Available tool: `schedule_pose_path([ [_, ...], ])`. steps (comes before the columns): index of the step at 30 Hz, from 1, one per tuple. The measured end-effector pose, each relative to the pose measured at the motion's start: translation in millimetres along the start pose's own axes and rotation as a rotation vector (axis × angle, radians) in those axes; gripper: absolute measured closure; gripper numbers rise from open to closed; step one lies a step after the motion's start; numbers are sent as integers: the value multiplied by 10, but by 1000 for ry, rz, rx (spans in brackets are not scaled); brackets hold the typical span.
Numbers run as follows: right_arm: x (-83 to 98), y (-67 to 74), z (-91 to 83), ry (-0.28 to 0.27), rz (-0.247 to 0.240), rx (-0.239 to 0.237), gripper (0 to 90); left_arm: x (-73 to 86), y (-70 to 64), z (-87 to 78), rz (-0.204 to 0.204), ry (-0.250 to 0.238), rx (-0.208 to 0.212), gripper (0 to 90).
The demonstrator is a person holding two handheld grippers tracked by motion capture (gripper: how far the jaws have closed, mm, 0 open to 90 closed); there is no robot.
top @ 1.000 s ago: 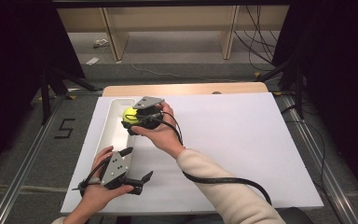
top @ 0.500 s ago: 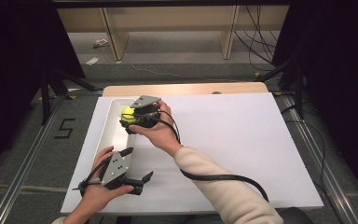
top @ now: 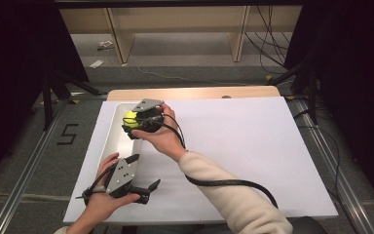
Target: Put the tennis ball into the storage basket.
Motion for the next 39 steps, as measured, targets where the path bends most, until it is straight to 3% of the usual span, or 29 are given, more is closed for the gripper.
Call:
schedule_pose_path([
  [39,-26,9,162,37,-14,-18,267,0,-6,5,4,3,5,2],
])
Point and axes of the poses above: each handheld gripper's, and its own axes: z roughly forward along the jaws, x roughly out of its underside, y roughly to its left, the point moved 2 cm from there along z, roughly forward along the jaws, and after that the axes turned 6 degrees about y, right-handed, at the moved point
